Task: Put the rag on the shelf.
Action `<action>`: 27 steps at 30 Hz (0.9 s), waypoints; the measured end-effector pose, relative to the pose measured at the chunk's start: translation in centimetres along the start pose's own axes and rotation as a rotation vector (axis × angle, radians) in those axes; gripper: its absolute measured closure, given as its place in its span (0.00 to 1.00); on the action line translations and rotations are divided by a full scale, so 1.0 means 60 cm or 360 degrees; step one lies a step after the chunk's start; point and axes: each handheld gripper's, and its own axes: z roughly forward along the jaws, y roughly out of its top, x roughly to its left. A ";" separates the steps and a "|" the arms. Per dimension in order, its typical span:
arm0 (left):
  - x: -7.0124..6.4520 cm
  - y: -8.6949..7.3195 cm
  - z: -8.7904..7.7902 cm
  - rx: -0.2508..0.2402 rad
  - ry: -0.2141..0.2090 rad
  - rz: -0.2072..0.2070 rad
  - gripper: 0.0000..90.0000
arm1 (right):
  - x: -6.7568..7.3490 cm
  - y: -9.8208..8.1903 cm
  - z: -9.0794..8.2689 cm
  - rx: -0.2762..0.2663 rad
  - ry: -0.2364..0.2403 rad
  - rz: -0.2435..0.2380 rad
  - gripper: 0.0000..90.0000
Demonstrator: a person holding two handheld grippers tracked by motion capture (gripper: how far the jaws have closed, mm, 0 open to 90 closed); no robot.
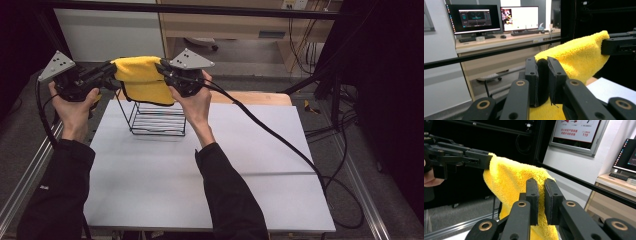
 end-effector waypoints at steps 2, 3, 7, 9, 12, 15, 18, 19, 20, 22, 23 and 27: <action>-0.003 -0.006 -0.004 0.0018 0.0002 0.0003 0.88 | 0.005 -0.002 -0.001 0.0015 0.0003 -0.0018 0.92; -0.005 -0.009 -0.005 0.0025 0.0000 -0.0005 0.88 | 0.007 -0.003 -0.002 0.0024 0.0006 -0.0019 0.92; -0.006 -0.021 -0.012 0.0065 -0.0011 -0.0026 0.88 | 0.016 -0.006 -0.004 0.0067 0.0026 -0.0010 0.92; -0.006 -0.028 -0.015 0.0088 -0.0020 -0.0041 0.88 | 0.019 -0.008 -0.005 0.0095 0.0037 0.0002 0.92; -0.007 -0.035 -0.017 0.0114 -0.0031 -0.0046 0.87 | 0.024 -0.011 -0.005 0.0136 0.0052 0.0015 0.92; -0.010 -0.040 -0.020 0.0148 -0.0032 -0.0028 0.86 | 0.026 -0.013 -0.006 0.0206 0.0082 0.0031 0.91; -0.013 -0.045 -0.023 0.0182 -0.0029 -0.0015 0.85 | 0.028 -0.014 -0.009 0.0255 0.0104 0.0024 0.91; -0.014 -0.046 -0.024 0.0201 -0.0027 -0.0009 0.85 | 0.028 -0.015 -0.009 0.0267 0.0110 0.0020 0.91; -0.015 -0.048 -0.025 0.0216 -0.0024 -0.0001 0.85 | 0.029 -0.017 -0.009 0.0276 0.0115 0.0014 0.91; -0.017 -0.051 -0.028 0.0245 -0.0021 0.0009 0.84 | 0.030 -0.020 -0.010 0.0283 0.0125 0.0017 0.91; -0.018 -0.052 -0.029 0.0255 -0.0024 0.0007 0.83 | 0.030 -0.023 -0.010 0.0284 0.0132 0.0033 0.91; -0.018 -0.053 -0.033 0.0311 -0.0036 0.0018 0.81 | 0.028 -0.036 -0.011 0.0302 0.0158 0.0061 0.91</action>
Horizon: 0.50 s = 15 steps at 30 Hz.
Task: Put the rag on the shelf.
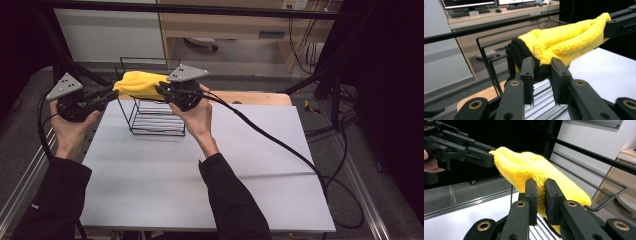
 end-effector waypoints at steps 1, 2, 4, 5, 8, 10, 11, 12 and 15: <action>0.000 0.001 -0.002 0.0008 0.0000 -0.0006 0.80 | 0.001 -0.002 0.001 0.0010 0.0001 -0.0014 0.91; 0.001 0.003 -0.004 0.0011 0.0000 -0.0009 0.78 | 0.002 -0.003 0.001 0.0017 0.0003 -0.0024 0.91; 0.005 0.009 -0.010 -0.0004 -0.0010 -0.0024 0.73 | 0.004 -0.004 0.002 0.0024 0.0000 -0.0036 0.91; 0.008 0.013 -0.014 -0.0030 -0.0010 -0.0046 0.71 | 0.004 -0.005 0.003 0.0028 0.0000 -0.0040 0.91; 0.015 0.027 -0.023 -0.0072 -0.0009 -0.0095 0.69 | 0.006 -0.008 0.005 0.0061 0.0004 -0.0064 0.91; 0.016 0.032 -0.020 -0.0028 -0.0016 -0.0110 0.70 | 0.009 -0.011 0.007 0.0074 -0.0002 -0.0081 0.90; 0.014 0.032 -0.016 0.0002 -0.0030 -0.0110 0.74 | 0.010 -0.012 0.007 0.0077 -0.0004 -0.0088 0.90; 0.012 0.030 -0.010 0.0031 -0.0043 -0.0111 0.77 | 0.010 -0.013 0.008 0.0082 -0.0002 -0.0092 0.90; 0.004 0.020 0.012 0.0099 -0.0089 -0.0121 0.86 | 0.012 -0.015 0.009 0.0096 0.0000 -0.0111 0.89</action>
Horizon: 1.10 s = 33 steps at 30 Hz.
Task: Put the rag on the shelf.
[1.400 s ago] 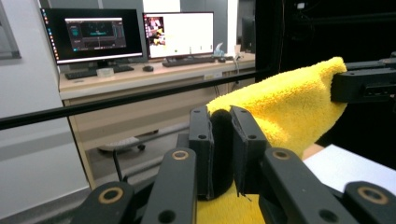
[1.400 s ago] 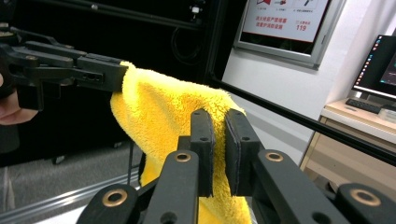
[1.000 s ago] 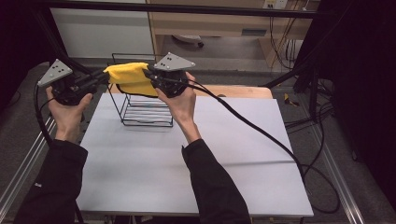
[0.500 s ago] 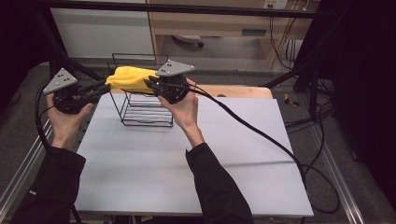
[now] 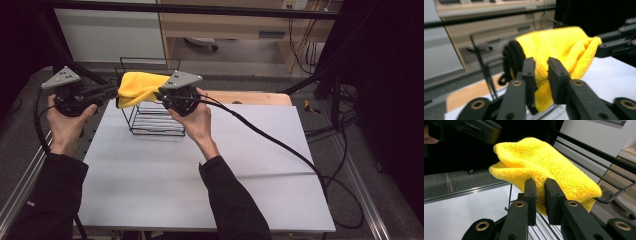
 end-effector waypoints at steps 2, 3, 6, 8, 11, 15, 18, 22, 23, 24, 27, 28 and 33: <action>-0.003 -0.008 0.014 0.0047 0.0007 0.0009 0.91 | 0.002 -0.002 -0.001 0.0013 0.0005 -0.0018 0.88; -0.003 -0.011 0.020 0.0065 0.0018 0.0020 0.92 | 0.003 -0.003 -0.001 0.0018 0.0007 -0.0022 0.87; -0.003 -0.020 0.030 0.0082 0.0031 0.0015 0.95 | 0.003 -0.007 -0.004 0.0013 0.0032 0.0007 0.82; -0.003 -0.024 0.036 0.0097 0.0037 0.0020 0.97 | 0.001 -0.010 -0.006 0.0014 0.0068 0.0061 0.79; -0.007 -0.029 0.045 0.0123 0.0043 0.0046 0.98 | 0.003 -0.011 -0.011 -0.0016 0.0103 0.0107 0.75; -0.010 -0.034 0.054 0.0143 0.0043 0.0049 0.99 | 0.000 -0.014 -0.002 0.0007 0.0105 0.0151 0.82; -0.011 -0.037 0.056 0.0152 0.0037 0.0052 0.99 | -0.007 -0.028 0.013 0.0087 0.0070 0.0196 0.95; -0.009 -0.045 0.058 0.0166 0.0036 0.0058 0.99 | -0.016 -0.048 0.027 0.0130 0.0019 0.0241 1.00; -0.008 -0.047 0.060 0.0165 0.0036 0.0051 0.99 | -0.019 -0.052 0.029 0.0134 0.0014 0.0255 1.00; -0.007 -0.049 0.061 0.0164 0.0038 0.0044 0.99 | -0.020 -0.055 0.031 0.0143 0.0001 0.0252 1.00; -0.005 -0.051 0.070 0.0164 0.0052 0.0027 0.99 | -0.023 -0.061 0.035 0.0145 -0.0020 0.0246 0.99; -0.005 -0.051 0.073 0.0161 0.0065 0.0023 0.99 | -0.024 -0.062 0.036 0.0144 -0.0028 0.0248 0.98; -0.004 -0.050 0.078 0.0148 0.0069 0.0001 0.94 | -0.023 -0.062 0.032 0.0118 -0.0012 0.0234 0.92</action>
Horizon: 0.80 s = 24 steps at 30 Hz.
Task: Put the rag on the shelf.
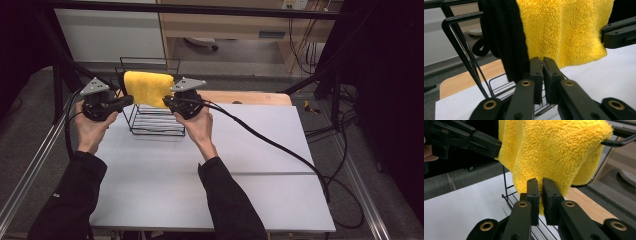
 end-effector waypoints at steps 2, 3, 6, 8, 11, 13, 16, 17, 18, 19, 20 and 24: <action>0.000 -0.001 -0.006 -0.0011 -0.0017 -0.0011 0.88 | 0.000 0.000 -0.008 -0.0013 0.0004 -0.0005 0.88; 0.000 -0.001 -0.009 -0.0010 -0.0028 -0.0016 0.84 | 0.000 0.001 -0.013 -0.0023 0.0010 -0.0004 0.86; -0.002 -0.005 -0.019 0.0008 -0.0021 -0.0013 0.72 | -0.002 0.000 -0.030 -0.0039 0.0046 0.0023 0.75; -0.006 -0.010 -0.026 0.0023 -0.0011 -0.0008 0.66 | -0.003 -0.001 -0.043 -0.0058 0.0060 0.0036 0.69; -0.012 -0.020 -0.034 0.0049 -0.0004 0.0019 0.56 | -0.005 -0.004 -0.063 -0.0052 0.0075 0.0048 0.57; -0.016 -0.027 -0.038 0.0077 -0.0012 0.0021 0.49 | -0.007 -0.008 -0.077 -0.0045 0.0077 0.0048 0.50; -0.022 -0.041 -0.041 0.0115 -0.0047 0.0015 0.41 | -0.013 -0.017 -0.097 -0.0023 0.0102 0.0083 0.39; -0.025 -0.047 -0.042 0.0122 -0.0060 0.0013 0.38 | -0.015 -0.021 -0.104 -0.0020 0.0087 0.0082 0.35; -0.028 -0.053 -0.042 0.0123 -0.0069 0.0012 0.36 | -0.018 -0.026 -0.111 -0.0014 0.0074 0.0083 0.32; -0.032 -0.059 -0.042 0.0123 -0.0071 0.0017 0.35 | -0.021 -0.031 -0.118 -0.0005 0.0060 0.0083 0.29; -0.036 -0.066 -0.041 0.0122 -0.0087 0.0010 0.33 | -0.024 -0.038 -0.125 -0.0003 0.0048 0.0087 0.26; -0.051 -0.093 -0.033 0.0158 -0.0124 0.0009 0.23 | -0.040 -0.066 -0.151 0.0037 0.0012 0.0125 0.19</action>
